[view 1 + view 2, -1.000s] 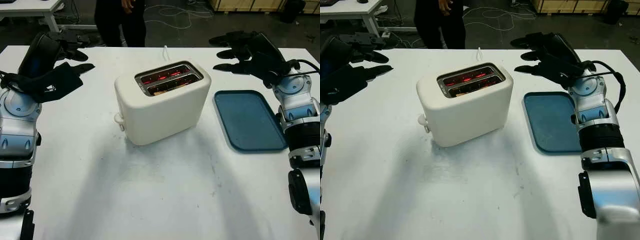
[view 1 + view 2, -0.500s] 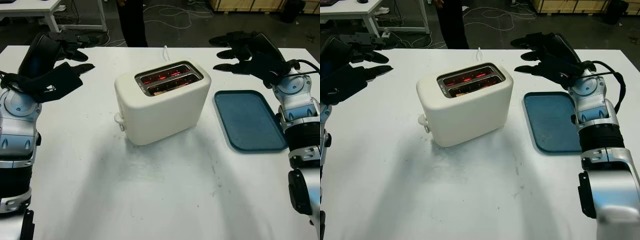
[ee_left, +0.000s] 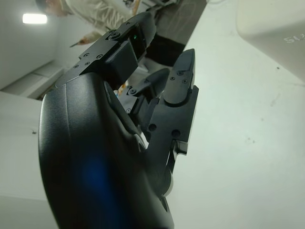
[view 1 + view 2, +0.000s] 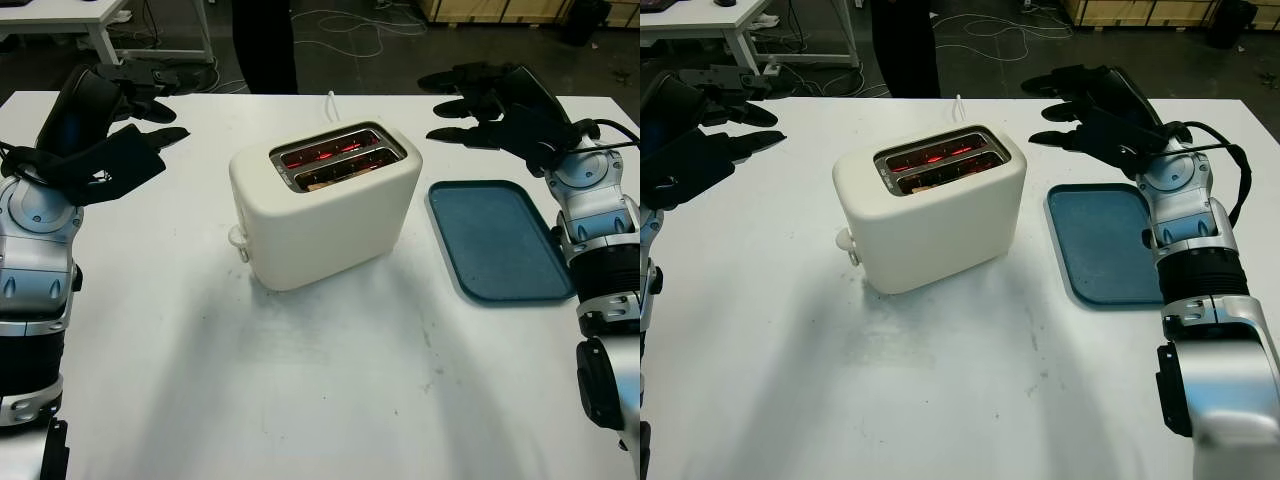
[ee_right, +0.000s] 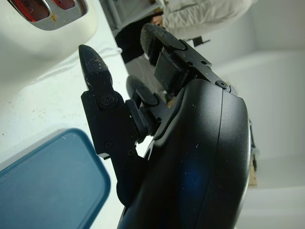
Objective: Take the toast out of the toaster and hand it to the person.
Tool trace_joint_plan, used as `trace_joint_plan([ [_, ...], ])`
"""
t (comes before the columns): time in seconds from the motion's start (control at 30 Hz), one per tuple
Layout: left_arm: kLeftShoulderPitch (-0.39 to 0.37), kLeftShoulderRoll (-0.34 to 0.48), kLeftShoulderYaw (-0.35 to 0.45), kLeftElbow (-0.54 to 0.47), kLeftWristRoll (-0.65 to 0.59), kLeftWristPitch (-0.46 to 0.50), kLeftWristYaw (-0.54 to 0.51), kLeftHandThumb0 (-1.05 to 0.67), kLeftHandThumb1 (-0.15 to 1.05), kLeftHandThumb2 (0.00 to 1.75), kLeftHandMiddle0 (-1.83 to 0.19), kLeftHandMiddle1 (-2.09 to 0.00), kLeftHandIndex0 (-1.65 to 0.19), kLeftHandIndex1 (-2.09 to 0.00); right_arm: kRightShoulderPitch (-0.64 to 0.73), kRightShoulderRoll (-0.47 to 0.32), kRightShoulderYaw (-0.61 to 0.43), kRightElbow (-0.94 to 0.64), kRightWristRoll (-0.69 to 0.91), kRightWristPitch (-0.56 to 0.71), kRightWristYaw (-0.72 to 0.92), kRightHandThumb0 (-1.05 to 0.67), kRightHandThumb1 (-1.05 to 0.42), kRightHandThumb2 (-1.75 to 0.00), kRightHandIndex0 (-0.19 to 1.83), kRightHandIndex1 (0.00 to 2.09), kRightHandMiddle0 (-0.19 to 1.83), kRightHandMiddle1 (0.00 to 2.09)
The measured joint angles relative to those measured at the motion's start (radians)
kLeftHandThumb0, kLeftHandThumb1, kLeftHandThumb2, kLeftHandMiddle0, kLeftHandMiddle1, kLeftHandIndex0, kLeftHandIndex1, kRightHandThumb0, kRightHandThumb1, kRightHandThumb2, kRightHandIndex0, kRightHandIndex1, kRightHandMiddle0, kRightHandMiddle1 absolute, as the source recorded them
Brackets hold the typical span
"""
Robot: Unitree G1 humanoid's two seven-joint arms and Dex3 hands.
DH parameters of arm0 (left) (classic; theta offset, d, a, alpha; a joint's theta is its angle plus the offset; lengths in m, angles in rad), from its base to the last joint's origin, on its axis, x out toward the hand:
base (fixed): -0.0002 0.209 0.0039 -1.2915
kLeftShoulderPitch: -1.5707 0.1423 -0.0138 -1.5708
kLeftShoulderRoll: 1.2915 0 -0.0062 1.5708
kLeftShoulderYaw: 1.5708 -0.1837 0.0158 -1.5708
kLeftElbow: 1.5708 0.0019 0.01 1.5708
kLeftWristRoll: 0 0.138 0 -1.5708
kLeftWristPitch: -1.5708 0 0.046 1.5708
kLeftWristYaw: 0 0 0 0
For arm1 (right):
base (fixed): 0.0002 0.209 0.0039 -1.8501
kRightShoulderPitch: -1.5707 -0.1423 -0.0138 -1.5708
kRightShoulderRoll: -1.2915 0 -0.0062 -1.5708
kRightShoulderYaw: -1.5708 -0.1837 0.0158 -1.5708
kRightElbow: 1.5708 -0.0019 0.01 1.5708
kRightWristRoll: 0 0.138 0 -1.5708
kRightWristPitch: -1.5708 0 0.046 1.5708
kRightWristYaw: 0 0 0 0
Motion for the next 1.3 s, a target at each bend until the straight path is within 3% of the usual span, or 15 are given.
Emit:
trace_joint_plan([
  [0.93,0.000,0.000,0.000,0.001,0.002,0.000,0.000,-0.20,0.92,0.00,-0.61,-0.64,-0.81,-0.01,-0.005,0.000,0.000,-0.001,0.000,0.000,0.000,-0.33,-0.78,0.00,0.82,0.00,0.74,0.00],
  [1.07,0.000,0.000,0.000,0.001,0.002,0.000,0.000,-0.18,0.92,0.00,-0.61,-0.64,-0.82,-0.01,-0.029,0.000,-0.010,-0.001,0.023,0.000,0.007,-0.42,-0.75,0.00,0.86,0.02,0.77,0.02],
  [1.3,0.000,0.000,0.000,0.003,-0.006,0.000,0.000,-0.17,0.91,0.00,-0.60,-0.64,-0.81,-0.01,-0.115,0.000,-0.019,-0.038,0.069,-0.012,0.097,-0.39,-0.70,0.00,0.86,0.02,0.79,0.02],
])
